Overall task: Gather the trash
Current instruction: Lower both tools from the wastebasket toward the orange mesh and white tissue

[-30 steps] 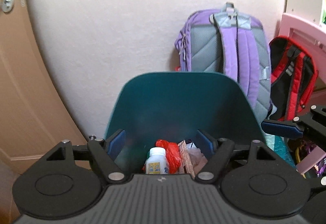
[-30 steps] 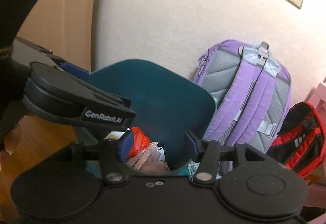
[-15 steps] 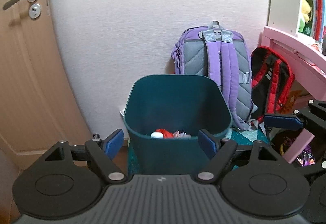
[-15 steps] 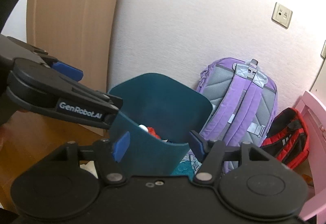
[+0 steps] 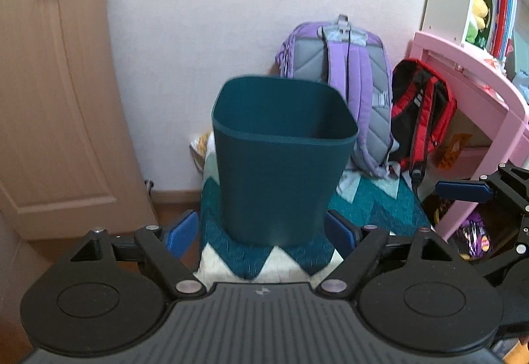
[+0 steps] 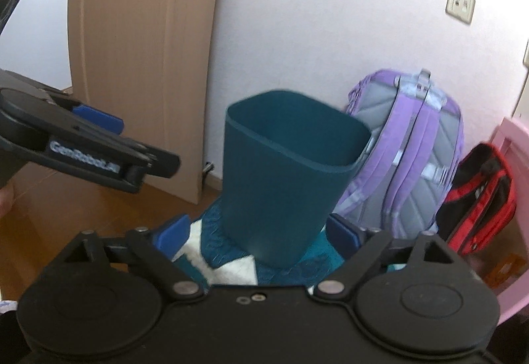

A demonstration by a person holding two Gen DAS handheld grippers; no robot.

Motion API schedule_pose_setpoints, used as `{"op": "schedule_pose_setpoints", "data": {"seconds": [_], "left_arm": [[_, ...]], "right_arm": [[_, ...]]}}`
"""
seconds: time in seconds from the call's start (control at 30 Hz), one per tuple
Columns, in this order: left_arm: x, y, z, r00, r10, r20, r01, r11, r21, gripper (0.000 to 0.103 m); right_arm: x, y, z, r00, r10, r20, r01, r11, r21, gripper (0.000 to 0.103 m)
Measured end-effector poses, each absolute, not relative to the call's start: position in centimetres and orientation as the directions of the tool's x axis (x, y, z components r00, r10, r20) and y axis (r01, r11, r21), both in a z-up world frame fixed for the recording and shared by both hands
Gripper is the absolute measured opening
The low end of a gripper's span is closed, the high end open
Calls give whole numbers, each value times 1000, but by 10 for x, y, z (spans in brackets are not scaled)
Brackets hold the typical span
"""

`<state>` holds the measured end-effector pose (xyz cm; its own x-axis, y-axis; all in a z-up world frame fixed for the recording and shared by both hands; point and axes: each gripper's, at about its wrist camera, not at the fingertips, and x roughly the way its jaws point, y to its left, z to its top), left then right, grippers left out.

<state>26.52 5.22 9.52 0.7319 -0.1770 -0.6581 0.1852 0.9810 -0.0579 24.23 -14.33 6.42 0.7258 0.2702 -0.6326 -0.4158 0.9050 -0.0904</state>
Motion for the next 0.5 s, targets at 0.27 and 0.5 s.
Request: {"op": "schedule_pose_setpoints", "data": {"seconds": [0.27,0.5], "left_arm": [[244,69,41,717,-164,-677,200,980,-25,101],[244,83,-37,652,-195,-733,251,967,-34,101]], "right_arm": [[234,-144,-2,669,271,-692,-393,920,-19,99],[236,-145,-78,615,272,-740,-362,931,42,102]]}}
